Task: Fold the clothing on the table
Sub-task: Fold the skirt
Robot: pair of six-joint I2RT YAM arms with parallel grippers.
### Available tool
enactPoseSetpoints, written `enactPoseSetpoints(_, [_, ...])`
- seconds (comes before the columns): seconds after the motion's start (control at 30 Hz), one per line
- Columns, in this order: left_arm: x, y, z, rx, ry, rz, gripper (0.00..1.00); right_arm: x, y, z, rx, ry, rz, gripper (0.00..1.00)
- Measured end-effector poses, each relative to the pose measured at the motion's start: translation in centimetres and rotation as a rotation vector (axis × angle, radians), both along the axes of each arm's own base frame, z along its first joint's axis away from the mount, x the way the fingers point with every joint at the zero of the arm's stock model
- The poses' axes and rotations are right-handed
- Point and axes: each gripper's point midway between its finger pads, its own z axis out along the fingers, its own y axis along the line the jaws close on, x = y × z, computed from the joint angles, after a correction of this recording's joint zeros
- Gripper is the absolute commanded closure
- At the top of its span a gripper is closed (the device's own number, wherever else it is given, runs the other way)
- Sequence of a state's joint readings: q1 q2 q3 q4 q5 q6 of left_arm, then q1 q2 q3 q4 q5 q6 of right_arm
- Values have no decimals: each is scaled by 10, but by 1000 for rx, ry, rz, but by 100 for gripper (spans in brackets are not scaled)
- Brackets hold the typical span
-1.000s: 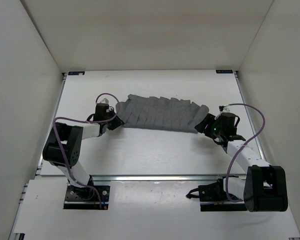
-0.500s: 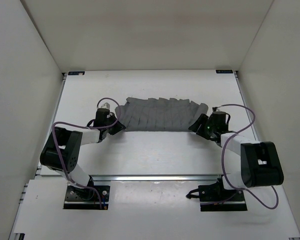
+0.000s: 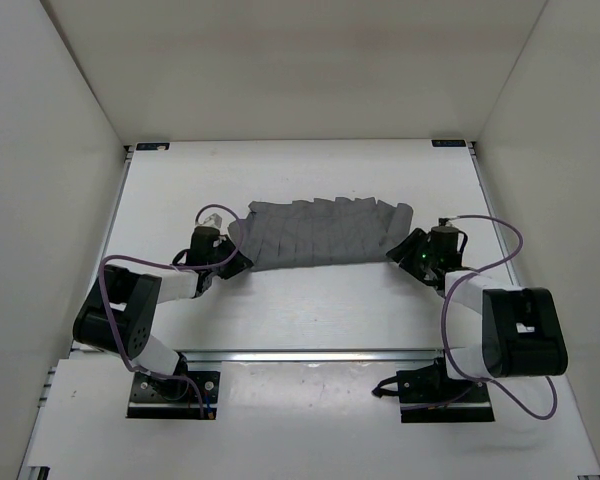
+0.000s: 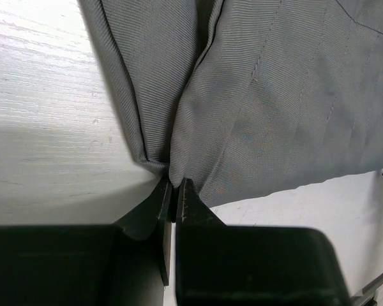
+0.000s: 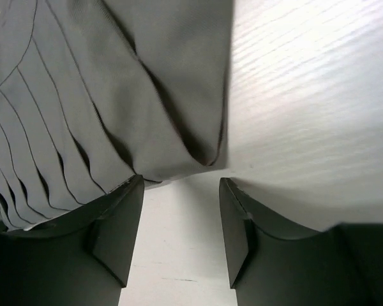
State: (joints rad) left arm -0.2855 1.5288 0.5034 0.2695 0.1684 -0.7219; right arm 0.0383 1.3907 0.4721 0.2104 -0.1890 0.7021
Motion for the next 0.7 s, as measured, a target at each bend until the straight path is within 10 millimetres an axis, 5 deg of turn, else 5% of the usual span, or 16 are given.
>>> enactPoseSetpoints(0.4, [-1,-3,0,-4,-7,-11,100,10,-6,-1,24,-20,-41,59])
enactPoseSetpoints(0.47, [-1,-3,0,-4,-8,-11,100,14,-6,-2,24,-22,-43,74])
enactPoseSetpoints(0.53, [-2,-3,0,-4,-10,-11,100,15,-8,-6,21,-16,-44,99])
enactPoseSetpoints(0.7, [-3,-4,0,0,-12,-18,100,14,-4,-4,52,-16,-6,100])
